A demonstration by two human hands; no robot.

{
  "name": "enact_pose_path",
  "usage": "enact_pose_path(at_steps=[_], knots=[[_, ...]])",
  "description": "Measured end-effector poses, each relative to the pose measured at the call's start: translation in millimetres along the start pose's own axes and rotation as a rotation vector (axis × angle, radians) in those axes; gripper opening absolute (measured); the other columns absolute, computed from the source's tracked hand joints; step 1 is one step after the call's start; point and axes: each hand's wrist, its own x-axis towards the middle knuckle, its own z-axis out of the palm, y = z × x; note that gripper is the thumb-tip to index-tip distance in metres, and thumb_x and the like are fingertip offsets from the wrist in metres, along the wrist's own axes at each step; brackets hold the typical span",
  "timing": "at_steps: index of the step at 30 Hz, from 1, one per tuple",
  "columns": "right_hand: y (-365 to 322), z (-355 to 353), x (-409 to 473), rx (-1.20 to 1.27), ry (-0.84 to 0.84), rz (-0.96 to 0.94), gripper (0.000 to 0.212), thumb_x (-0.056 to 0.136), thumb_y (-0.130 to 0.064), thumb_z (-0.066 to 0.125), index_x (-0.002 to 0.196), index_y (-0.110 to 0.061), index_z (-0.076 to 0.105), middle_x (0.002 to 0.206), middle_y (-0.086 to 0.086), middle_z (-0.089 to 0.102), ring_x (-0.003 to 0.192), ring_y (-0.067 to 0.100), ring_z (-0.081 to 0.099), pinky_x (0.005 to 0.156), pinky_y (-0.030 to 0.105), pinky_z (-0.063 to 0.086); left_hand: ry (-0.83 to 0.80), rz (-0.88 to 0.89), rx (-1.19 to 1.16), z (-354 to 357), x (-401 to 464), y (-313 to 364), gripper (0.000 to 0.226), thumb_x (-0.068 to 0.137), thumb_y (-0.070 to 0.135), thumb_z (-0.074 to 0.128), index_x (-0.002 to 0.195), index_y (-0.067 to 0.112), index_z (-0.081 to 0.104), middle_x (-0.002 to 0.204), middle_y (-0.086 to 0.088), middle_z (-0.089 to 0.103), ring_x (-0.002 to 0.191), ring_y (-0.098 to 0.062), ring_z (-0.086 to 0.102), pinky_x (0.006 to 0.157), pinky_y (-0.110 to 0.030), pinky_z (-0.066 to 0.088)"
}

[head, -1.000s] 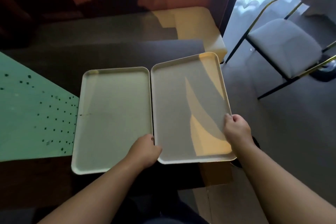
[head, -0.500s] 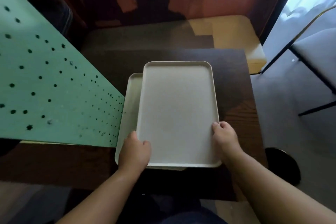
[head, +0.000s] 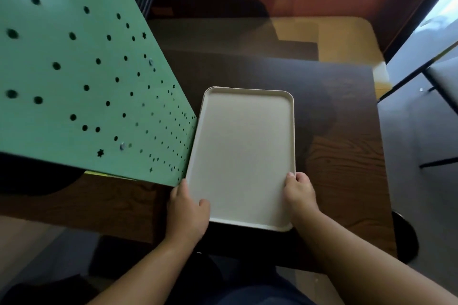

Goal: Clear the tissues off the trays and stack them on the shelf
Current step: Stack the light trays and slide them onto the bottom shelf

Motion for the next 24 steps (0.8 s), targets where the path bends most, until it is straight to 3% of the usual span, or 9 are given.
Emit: enact_pose_path(at_steps=[4,10,14,17,19,22,24], knots=[[-0.2,2.5,0.4,-0.053,0.032,-0.007,0.019,0.095,-0.024,0.046,0.099,-0.017,0.063,0.112,0.013,0.064,0.101,0.032,0.060,0.093,0.046,0.052,-0.052,-0.006,-0.035,0.4,0.3,-6.7,0.069,0.086,0.015,0.057,0.152,0.008,0.037,0.149,-0.013,0.044,0.127,-0.031,0.054,0.108,-0.044,0.049],[-3.3,10.1,-10.7,-0.119,0.059,0.008,0.049,0.088,-0.018,0.046,0.137,-0.019,0.052,0.133,0.012,0.048,0.120,0.035,0.051,0.107,0.051,0.043,-0.114,-0.075,0.076,11.8,-12.7,-17.5,0.081,0.081,0.023,0.061,0.154,0.009,0.028,0.157,-0.013,0.029,0.135,-0.038,0.042,0.113,-0.047,0.040],[-6.7,13.9,-17.1,-0.165,0.034,0.023,0.057,0.088,-0.022,0.046,0.144,-0.027,0.045,0.136,0.009,0.046,0.125,0.035,0.048,0.110,0.049,0.040,-0.120,-0.121,0.002,10.6,-5.4,-18.6,0.076,0.081,0.018,0.063,0.150,0.006,0.033,0.147,-0.016,0.038,0.124,-0.038,0.053,0.107,-0.045,0.046],[-10.7,8.5,-14.1,-0.150,0.011,0.051,0.055,0.082,-0.026,0.045,0.137,-0.029,0.052,0.128,0.008,0.056,0.114,0.033,0.057,0.103,0.049,0.048,-0.105,-0.149,0.017,3.3,3.6,-17.1,0.067,0.083,0.020,0.064,0.144,0.004,0.041,0.140,-0.019,0.042,0.116,-0.039,0.057,0.101,-0.043,0.050],[-12.5,0.2,-6.7,-0.138,-0.025,0.076,0.040,0.084,-0.023,0.048,0.121,-0.021,0.062,0.117,0.007,0.066,0.104,0.030,0.063,0.096,0.047,0.054,-0.116,-0.181,0.001,-3.6,9.1,-18.1,0.058,0.081,0.024,0.063,0.134,0.005,0.051,0.134,-0.018,0.048,0.108,-0.037,0.061,0.095,-0.039,0.053],[-16.5,-11.5,-3.9,-0.073,-0.057,0.092,0.026,0.086,-0.013,0.050,0.101,-0.009,0.071,0.101,0.008,0.071,0.090,0.026,0.065,0.087,0.039,0.055,-0.148,-0.204,-0.071,-17.0,17.6,-24.4,0.039,0.068,0.034,0.056,0.098,0.014,0.070,0.105,-0.010,0.070,0.087,-0.031,0.069,0.083,-0.042,0.060],[-20.3,-20.1,-9.0,-0.054,-0.075,0.089,0.017,0.086,-0.007,0.051,0.083,-0.004,0.068,0.090,0.011,0.069,0.080,0.027,0.061,0.078,0.037,0.050,-0.160,-0.210,-0.140,-24.4,19.8,-27.5,0.026,0.069,0.027,0.055,0.082,0.012,0.072,0.087,-0.007,0.075,0.081,-0.030,0.071,0.081,-0.048,0.061]])
